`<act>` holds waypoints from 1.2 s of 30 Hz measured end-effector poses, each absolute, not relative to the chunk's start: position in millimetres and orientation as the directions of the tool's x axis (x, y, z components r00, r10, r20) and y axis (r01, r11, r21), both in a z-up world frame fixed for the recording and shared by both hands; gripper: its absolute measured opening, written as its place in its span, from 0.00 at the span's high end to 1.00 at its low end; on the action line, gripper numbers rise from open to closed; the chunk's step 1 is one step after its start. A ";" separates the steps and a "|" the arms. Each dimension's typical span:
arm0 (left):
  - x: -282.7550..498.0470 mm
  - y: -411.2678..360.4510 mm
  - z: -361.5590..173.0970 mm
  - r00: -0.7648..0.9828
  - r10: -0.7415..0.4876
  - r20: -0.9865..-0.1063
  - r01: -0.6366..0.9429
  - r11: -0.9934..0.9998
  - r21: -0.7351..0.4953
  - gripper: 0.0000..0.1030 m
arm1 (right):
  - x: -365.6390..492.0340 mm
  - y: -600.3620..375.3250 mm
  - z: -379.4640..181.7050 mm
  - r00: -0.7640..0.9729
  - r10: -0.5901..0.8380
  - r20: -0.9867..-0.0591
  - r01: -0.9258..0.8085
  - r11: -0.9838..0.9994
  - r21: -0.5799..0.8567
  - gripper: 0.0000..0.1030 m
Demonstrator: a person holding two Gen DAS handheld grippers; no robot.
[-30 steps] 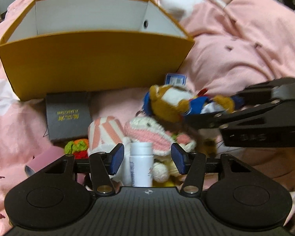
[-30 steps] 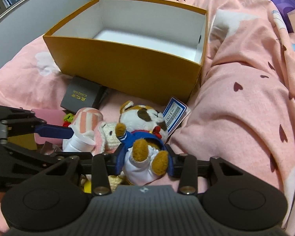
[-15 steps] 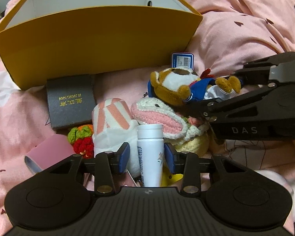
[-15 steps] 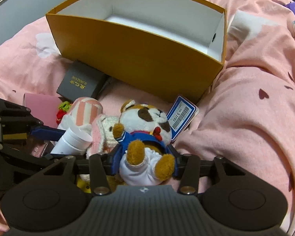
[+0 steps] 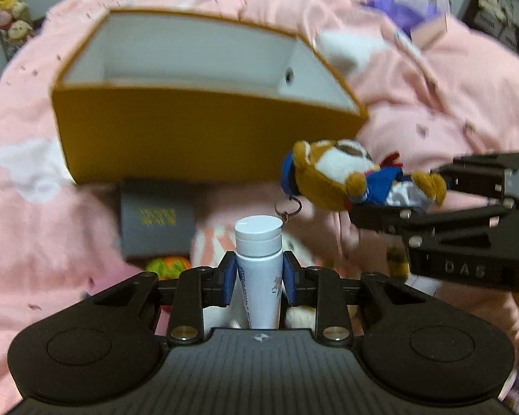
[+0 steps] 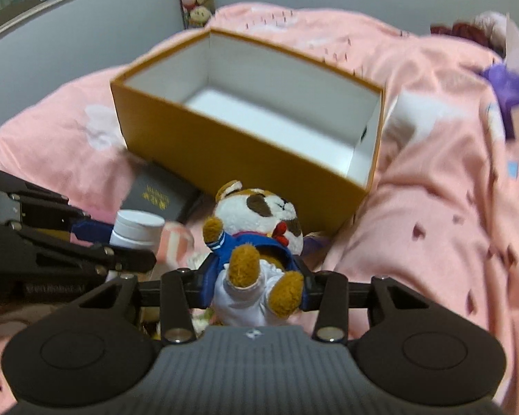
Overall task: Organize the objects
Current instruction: 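Lift the bottle and plush and carry both toward the shoebox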
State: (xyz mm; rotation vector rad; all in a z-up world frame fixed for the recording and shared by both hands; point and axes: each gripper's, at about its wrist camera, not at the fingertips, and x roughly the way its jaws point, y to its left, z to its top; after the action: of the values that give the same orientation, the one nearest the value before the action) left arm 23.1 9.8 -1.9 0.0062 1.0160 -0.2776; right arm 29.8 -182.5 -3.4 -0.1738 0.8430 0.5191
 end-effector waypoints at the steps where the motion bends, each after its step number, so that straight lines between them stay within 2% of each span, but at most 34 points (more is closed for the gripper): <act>1: 24.2 12.1 4.7 0.518 -0.226 -0.825 0.221 0.967 -0.126 0.69 | 31.2 -180.6 -0.2 0.561 0.373 -0.739 -0.507 0.861 0.049 0.56; 7: 37.7 21.4 37.7 0.645 -0.210 -0.734 0.155 0.977 -0.144 0.69 | 41.9 -175.3 32.6 0.616 0.427 -0.662 -0.541 0.840 0.039 0.58; 13: 49.2 25.8 65.2 0.723 -0.215 -0.657 0.146 0.977 -0.158 0.69 | 61.4 -167.1 70.1 0.711 0.456 -0.536 -0.534 0.846 0.011 0.65; 21: 59.3 30.9 75.7 0.752 -0.214 -0.624 0.144 0.976 -0.162 0.69 | 114.3 -150.1 91.6 0.781 0.418 -0.463 -0.489 0.871 -0.040 0.68; 25: 70.6 32.3 80.2 0.764 -0.213 -0.609 0.141 0.976 -0.165 0.69 | 135.4 -142.3 106.2 0.821 0.419 -0.387 -0.476 0.878 -0.060 0.68; 28: 80.6 31.8 85.6 0.778 -0.220 -0.588 0.155 0.975 -0.160 0.69 | 154.2 -128.1 103.9 0.863 0.371 -0.344 -0.435 0.890 -0.133 0.68; 30: 88.4 33.4 88.9 0.783 -0.229 -0.578 0.168 0.973 -0.159 0.69 | 169.7 -119.4 95.0 0.863 0.358 -0.356 -0.436 0.884 -0.170 0.68; 36: 115.2 36.4 87.2 0.771 -0.239 -0.591 0.184 0.971 -0.153 0.69 | 218.8 -107.3 38.3 0.799 0.309 -0.517 -0.465 0.862 -0.203 0.68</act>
State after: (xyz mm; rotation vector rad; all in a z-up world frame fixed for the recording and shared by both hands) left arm 115.2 36.4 87.2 -0.0881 0.6517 -0.2294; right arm 218.8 -107.3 38.3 -0.3313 0.4918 0.4235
